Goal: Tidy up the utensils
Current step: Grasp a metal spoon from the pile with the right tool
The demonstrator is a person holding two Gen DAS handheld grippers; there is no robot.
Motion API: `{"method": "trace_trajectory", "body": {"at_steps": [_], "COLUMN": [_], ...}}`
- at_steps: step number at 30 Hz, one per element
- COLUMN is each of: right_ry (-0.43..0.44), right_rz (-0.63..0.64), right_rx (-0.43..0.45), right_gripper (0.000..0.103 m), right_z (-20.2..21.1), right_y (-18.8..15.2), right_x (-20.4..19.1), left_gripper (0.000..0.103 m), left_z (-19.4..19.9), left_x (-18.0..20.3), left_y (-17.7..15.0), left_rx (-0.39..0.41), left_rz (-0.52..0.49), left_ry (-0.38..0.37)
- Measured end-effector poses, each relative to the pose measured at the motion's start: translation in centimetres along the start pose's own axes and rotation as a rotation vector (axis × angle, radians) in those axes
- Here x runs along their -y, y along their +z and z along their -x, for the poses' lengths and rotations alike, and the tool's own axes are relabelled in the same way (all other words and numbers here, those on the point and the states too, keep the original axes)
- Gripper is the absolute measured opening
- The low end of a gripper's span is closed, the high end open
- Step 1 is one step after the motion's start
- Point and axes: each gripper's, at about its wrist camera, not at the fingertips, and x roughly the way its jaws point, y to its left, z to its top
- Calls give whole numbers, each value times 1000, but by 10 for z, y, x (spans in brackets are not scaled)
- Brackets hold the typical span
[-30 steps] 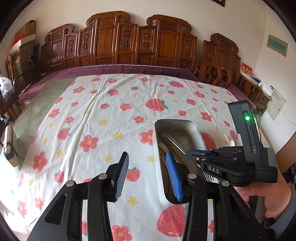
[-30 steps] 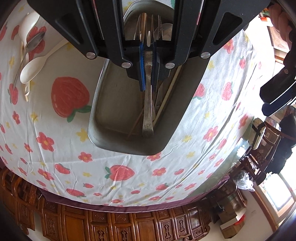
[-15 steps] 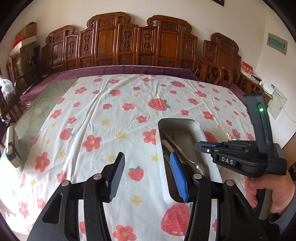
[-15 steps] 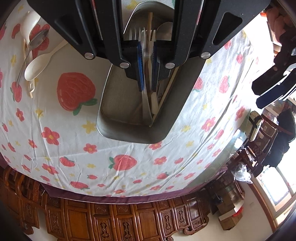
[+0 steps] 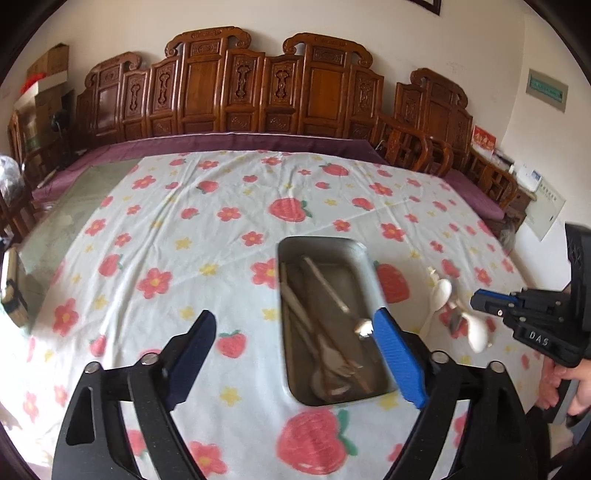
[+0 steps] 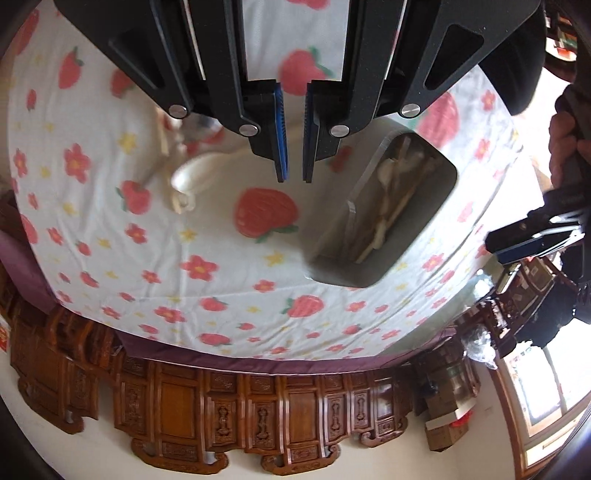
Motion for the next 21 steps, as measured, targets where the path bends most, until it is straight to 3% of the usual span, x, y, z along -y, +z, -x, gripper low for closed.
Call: {"method": "trace_trajectory", "body": {"at_steps": [3, 5, 11, 21], "right_ry": [-34, -55, -80, -67], "right_rz": [-17, -15, -19, 17], "right_rx": [-10, -15, -55, -157], "right_gripper": [15, 23, 23, 24], "right_z": [10, 17, 18, -31], "right_y": [-14, -23, -38, -33], "right_x": [28, 47, 85, 90], "left_gripper": [92, 94, 95, 95], "left_z": [-3, -3, -9, -24], "left_x": [22, 35, 74, 120], "left_y": [0, -1, -6, -25], "left_rx": [4, 17, 21, -44], "left_rz": [-26, -49, -104, -189], "left_ry": [-23, -35, -71, -140]}}
